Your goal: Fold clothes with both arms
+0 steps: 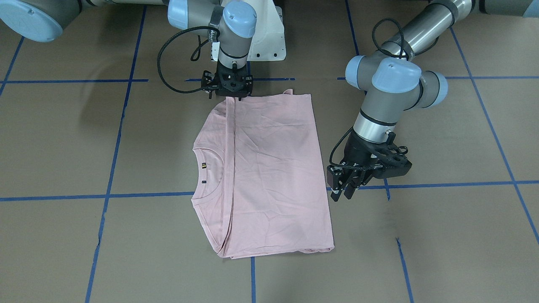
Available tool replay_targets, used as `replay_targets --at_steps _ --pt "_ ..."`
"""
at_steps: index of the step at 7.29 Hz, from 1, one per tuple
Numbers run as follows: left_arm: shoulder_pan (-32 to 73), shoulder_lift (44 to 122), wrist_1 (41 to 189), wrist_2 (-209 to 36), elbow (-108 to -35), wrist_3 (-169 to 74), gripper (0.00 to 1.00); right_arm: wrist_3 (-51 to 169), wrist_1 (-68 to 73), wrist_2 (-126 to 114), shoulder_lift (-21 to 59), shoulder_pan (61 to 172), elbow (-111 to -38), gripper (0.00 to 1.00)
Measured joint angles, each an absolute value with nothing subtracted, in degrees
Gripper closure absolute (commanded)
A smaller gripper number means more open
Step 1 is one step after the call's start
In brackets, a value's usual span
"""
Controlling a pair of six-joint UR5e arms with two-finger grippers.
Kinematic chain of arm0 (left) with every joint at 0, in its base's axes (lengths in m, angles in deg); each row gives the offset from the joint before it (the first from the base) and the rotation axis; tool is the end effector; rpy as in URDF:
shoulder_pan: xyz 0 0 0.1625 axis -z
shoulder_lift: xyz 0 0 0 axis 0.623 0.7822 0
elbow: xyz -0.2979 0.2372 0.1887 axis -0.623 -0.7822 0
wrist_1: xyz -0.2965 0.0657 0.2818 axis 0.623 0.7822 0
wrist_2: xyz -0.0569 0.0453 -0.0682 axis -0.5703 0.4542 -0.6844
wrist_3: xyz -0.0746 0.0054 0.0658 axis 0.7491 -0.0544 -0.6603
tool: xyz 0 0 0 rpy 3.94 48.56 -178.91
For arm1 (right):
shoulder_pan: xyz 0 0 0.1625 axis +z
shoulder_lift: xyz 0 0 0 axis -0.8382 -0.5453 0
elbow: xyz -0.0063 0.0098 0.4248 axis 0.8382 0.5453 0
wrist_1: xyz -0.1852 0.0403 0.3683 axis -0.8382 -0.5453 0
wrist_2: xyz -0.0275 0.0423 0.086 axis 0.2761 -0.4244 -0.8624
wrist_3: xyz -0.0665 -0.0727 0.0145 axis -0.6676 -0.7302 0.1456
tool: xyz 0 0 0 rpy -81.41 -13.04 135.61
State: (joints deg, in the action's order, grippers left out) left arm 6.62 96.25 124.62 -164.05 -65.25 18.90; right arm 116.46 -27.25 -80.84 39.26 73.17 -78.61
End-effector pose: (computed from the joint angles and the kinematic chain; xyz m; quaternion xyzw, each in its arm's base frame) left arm 0.4174 -0.5864 0.2958 0.1758 0.4944 -0.2252 0.8209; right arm -0.6163 -0.3043 0.2259 0.0132 -0.2741 -0.0164 0.9615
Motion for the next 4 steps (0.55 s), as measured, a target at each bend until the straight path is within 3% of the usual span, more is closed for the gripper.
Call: replay_targets --at_steps 4 --pt "6.64 96.28 124.62 -164.05 -65.25 18.9 0.54 116.02 -27.3 -80.98 38.76 72.89 -77.68 0.0"
